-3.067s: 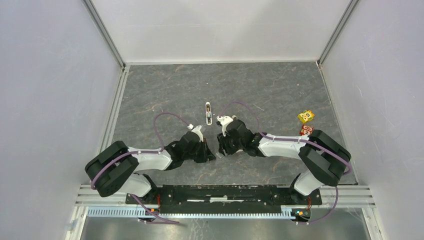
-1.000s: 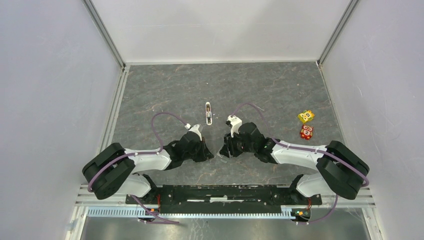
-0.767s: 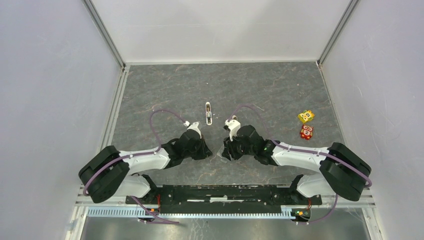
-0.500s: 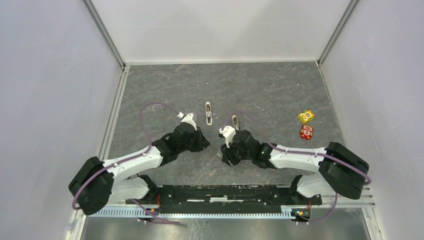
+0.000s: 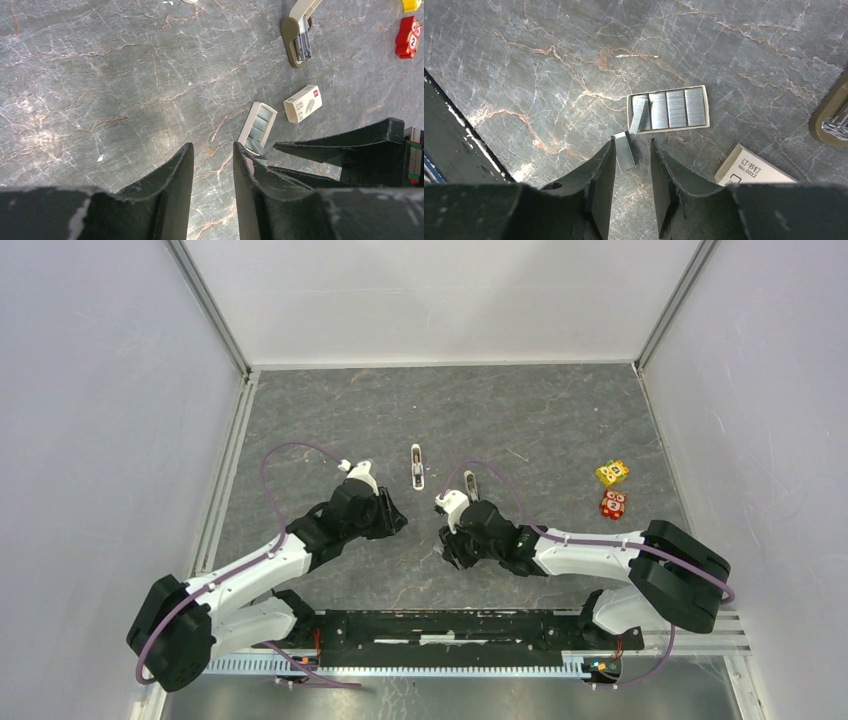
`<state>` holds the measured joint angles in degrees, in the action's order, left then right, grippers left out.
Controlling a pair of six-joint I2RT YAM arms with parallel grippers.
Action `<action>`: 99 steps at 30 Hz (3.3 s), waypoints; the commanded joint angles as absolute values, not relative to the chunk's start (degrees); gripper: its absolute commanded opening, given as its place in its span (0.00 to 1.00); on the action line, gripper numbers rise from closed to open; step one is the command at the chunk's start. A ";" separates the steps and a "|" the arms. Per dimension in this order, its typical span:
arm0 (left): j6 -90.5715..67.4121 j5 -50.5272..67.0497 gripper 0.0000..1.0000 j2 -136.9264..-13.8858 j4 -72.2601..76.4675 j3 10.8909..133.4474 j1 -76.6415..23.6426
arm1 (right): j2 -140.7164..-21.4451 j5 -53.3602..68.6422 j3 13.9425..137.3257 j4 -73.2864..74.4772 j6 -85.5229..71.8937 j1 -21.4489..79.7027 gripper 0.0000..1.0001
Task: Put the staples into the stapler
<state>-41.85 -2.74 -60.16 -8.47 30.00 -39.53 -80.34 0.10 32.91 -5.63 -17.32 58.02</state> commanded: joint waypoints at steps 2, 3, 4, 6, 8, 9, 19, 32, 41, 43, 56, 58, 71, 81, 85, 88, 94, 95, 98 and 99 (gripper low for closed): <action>-38.77 -1.41 0.46 -57.68 -9.97 30.41 -38.67 | -79.93 2.84 32.41 -7.28 -16.35 58.60 0.39; -38.63 -1.41 0.47 -57.27 -10.33 30.50 -38.49 | -79.87 2.81 32.06 -7.15 -16.00 58.60 0.39; -38.54 -1.49 0.47 -56.93 -10.52 30.53 -38.53 | -79.77 2.96 31.71 -7.12 -15.69 58.62 0.39; -38.35 -1.58 0.48 -56.15 -10.72 30.58 -38.42 | -79.56 4.17 31.30 -7.40 -15.02 58.71 0.39; -38.32 -1.64 0.48 -55.86 -10.96 30.49 -38.37 | -79.37 5.35 31.11 -7.60 -14.33 58.79 0.39; -38.37 -1.58 0.49 -55.80 -10.95 30.50 -38.39 | -79.37 5.68 31.11 -7.65 -13.94 58.98 0.41; -38.23 -1.80 0.50 -55.33 -11.33 30.19 -38.28 | -81.92 6.06 31.91 -7.37 -12.31 59.57 0.44; -38.23 -2.04 0.51 -55.47 -10.99 29.79 -38.24 | -82.35 7.02 32.45 -7.19 -12.49 59.63 0.41; -38.28 -1.98 0.51 -55.64 -10.67 29.18 -38.23 | -80.73 5.95 32.91 -5.98 -13.21 59.69 0.33; -38.11 -1.86 0.51 -55.62 -10.63 29.26 -38.23 | -80.30 5.45 33.04 -5.46 -13.35 59.68 0.33; -34.06 -0.26 0.53 -54.41 -10.05 30.76 -38.23 | -79.48 3.50 32.87 -5.02 -15.83 59.68 0.31; -34.17 -0.26 0.53 -54.36 -10.12 30.75 -38.24 | -80.17 4.37 33.04 -5.25 -16.26 59.68 0.34; -34.27 -0.26 0.54 -54.83 -10.22 30.69 -38.23 | -82.53 5.13 32.62 -6.57 -17.31 59.61 0.33; -34.35 -0.26 0.54 -54.38 -10.50 30.84 -38.29 | -81.43 4.87 32.43 -6.51 -17.45 59.66 0.21; -34.15 -0.26 0.54 -53.73 -10.95 31.36 -38.23 | -80.38 4.58 32.43 -6.47 -17.66 59.67 0.20; -33.91 -0.26 0.54 -53.08 -11.15 31.60 -38.26 | -79.59 3.99 32.35 -6.50 -17.88 59.67 0.20; -30.97 -0.26 0.55 -51.80 -11.23 31.73 -38.24 | -77.91 3.34 32.26 -6.67 -18.76 59.61 0.19; -30.37 0.91 0.55 -51.44 -11.23 31.86 -38.25 | -77.60 3.31 32.26 -6.76 -19.00 59.59 0.19; -27.97 1.76 0.56 -50.72 -11.60 32.57 -38.23 | -77.68 2.87 32.35 -6.55 -19.51 59.51 0.20; -27.54 1.90 0.56 -50.56 -11.88 32.79 -38.23 | -78.03 2.61 32.47 -6.27 -19.60 59.50 0.20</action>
<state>-33.23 0.08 -52.10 -11.16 29.71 -38.59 -79.00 3.99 31.38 -5.52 -18.41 59.27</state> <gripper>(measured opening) 0.554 0.202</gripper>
